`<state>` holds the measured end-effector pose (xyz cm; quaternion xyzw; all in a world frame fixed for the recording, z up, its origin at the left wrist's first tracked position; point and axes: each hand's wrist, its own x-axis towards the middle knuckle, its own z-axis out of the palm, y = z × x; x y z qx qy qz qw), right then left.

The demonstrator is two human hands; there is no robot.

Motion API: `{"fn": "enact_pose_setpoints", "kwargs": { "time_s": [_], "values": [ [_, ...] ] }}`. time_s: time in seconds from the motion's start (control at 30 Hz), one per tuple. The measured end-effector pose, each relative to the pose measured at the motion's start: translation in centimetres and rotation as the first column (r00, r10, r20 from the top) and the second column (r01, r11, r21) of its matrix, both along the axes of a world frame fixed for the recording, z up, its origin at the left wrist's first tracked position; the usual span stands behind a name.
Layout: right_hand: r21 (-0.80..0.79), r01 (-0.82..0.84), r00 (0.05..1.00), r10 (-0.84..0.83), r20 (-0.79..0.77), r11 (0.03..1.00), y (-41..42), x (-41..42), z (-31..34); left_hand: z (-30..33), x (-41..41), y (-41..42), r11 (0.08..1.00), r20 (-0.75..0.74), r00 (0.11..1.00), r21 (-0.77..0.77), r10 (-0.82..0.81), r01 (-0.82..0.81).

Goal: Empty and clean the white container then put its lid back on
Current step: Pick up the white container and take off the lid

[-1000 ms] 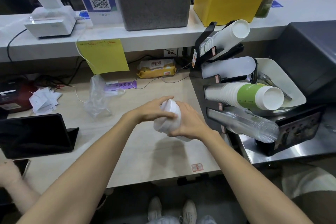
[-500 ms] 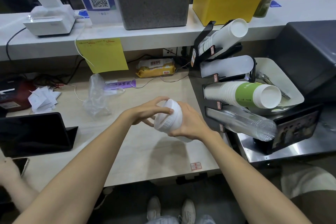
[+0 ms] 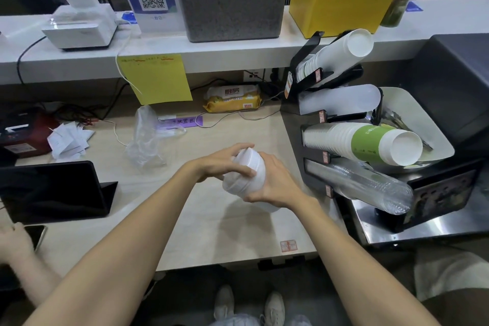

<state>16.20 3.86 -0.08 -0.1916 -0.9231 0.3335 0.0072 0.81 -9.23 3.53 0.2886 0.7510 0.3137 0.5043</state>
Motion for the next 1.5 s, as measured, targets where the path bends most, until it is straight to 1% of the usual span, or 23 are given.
{"fn": "enact_pose_setpoints", "kwargs": {
  "time_s": [0.1, 0.17, 0.23, 0.3, 0.37, 0.43, 0.47, 0.53, 0.57, 0.6, 0.63, 0.7, 0.77, 0.87, 0.93, 1.07, 1.13, 1.2, 1.23, 1.3, 1.33, 1.4, 1.5],
  "values": [
    [0.021, 0.000, 1.000, 0.000, 0.000, 1.000, -0.4, -0.2, -0.1, 0.7, -0.3, 0.4, 0.987, -0.023, 0.997, -0.139, 0.073, -0.076],
    [0.043, -0.006, 1.000, 0.006, 0.016, 0.999, -0.5, -0.2, -0.2, 1.1, 0.1, 0.8, 0.959, 0.014, 0.994, -0.265, 0.104, -0.097],
    [0.090, -0.027, 0.999, 0.024, 0.031, 0.996, -0.7, -0.3, -0.3, 1.2, 0.4, 1.3, 0.920, 0.065, 0.981, -0.362, 0.183, -0.147],
    [0.154, -0.056, 0.998, 0.052, 0.031, 0.987, -0.8, -0.3, -0.4, 1.0, 0.4, 1.7, 0.899, 0.103, 0.965, -0.397, 0.243, -0.184],
    [0.201, -0.065, 0.998, 0.063, 0.019, 0.977, -0.7, -0.4, -0.4, 0.7, 0.2, 1.8, 0.891, 0.138, 0.947, -0.400, 0.289, -0.213],
    [0.210, -0.052, 0.999, 0.049, 0.020, 0.976, -0.3, -0.4, -0.4, 0.2, 0.1, 1.7, 0.892, 0.170, 0.923, -0.364, 0.345, -0.267],
    [0.188, -0.031, 0.999, 0.027, 0.025, 0.982, -0.1, -0.4, -0.4, -0.2, 0.0, 1.6, 0.918, 0.199, 0.921, -0.287, 0.335, -0.272],
    [0.138, 0.024, 0.999, -0.029, 0.028, 0.990, 0.4, -0.3, -0.4, -0.8, 0.2, 1.4, 0.980, 0.245, 0.949, -0.077, 0.199, -0.186],
    [0.126, 0.040, 0.999, -0.044, 0.026, 0.991, 0.7, -0.2, -0.4, -1.0, 0.3, 1.2, 0.992, 0.216, 0.968, -0.009, 0.126, -0.127],
    [0.122, 0.038, 0.999, -0.041, 0.027, 0.992, 0.9, -0.1, -0.5, -1.0, 0.3, 1.1, 0.997, 0.162, 0.984, 0.016, 0.076, -0.080],
    [0.118, 0.022, 0.999, -0.026, 0.033, 0.993, 1.1, 0.0, -0.5, -1.0, 0.4, 1.1, 0.998, 0.111, 0.992, 0.010, 0.059, -0.061],
    [0.110, 0.010, 0.999, -0.015, 0.043, 0.994, 1.2, 0.2, -0.6, -0.8, 0.3, 1.2, 0.995, 0.052, 0.994, -0.037, 0.093, -0.091],
    [0.145, 0.020, 0.999, -0.025, 0.034, 0.989, 1.0, 0.1, -0.5, -0.6, 0.5, 1.9, 0.979, 0.047, 0.986, -0.136, 0.162, -0.155],
    [0.264, -0.004, 1.000, -0.003, 0.027, 0.965, 0.9, -0.4, -0.7, 0.1, 1.0, 3.3, 0.920, 0.098, 0.955, -0.312, 0.280, -0.238],
    [0.324, -0.021, 1.000, 0.013, 0.028, 0.946, 0.9, -0.6, -1.0, 0.0, 0.8, 4.3, 0.885, 0.140, 0.934, -0.390, 0.330, -0.254],
    [0.410, -0.019, 1.000, 0.027, -0.014, 0.912, 0.8, -1.0, -1.5, -0.1, -0.6, 5.2, 0.825, 0.216, 0.875, -0.487, 0.433, -0.288],
    [0.428, 0.028, 0.999, -0.010, -0.045, 0.903, 1.4, -1.1, -1.7, -0.6, -1.7, 5.1, 0.801, 0.307, 0.806, -0.512, 0.507, -0.309],
    [0.357, 0.109, 0.994, -0.093, -0.061, 0.928, 2.6, -0.8, -1.7, -1.2, -2.8, 4.7, 0.807, 0.456, 0.695, -0.497, 0.556, -0.319],
    [0.293, 0.151, 0.988, -0.139, -0.060, 0.944, 3.2, -0.6, -1.7, -1.6, -3.1, 4.4, 0.827, 0.523, 0.656, -0.466, 0.545, -0.316],
    [0.160, 0.239, 0.971, -0.232, -0.062, 0.958, 4.1, -0.5, -1.8, -2.4, -3.6, 4.2, 0.865, 0.592, 0.633, -0.389, 0.498, -0.317],
    [0.099, 0.284, 0.958, -0.278, -0.076, 0.954, 4.3, -0.5, -1.7, -2.9, -3.6, 4.2, 0.869, 0.600, 0.629, -0.352, 0.495, -0.348],
    [-0.011, 0.356, 0.928, -0.355, -0.116, 0.934, 4.6, -0.8, -1.5, -3.8, -3.5, 4.1, 0.841, 0.609, 0.590, -0.288, 0.530, -0.458],
    [-0.216, 0.414, 0.868, -0.455, -0.199, 0.884, 5.1, -1.7, -1.6, -5.4, -3.5, 4.1, 0.766, 0.664, 0.469, -0.257, 0.583, -0.589]
  ]
}}
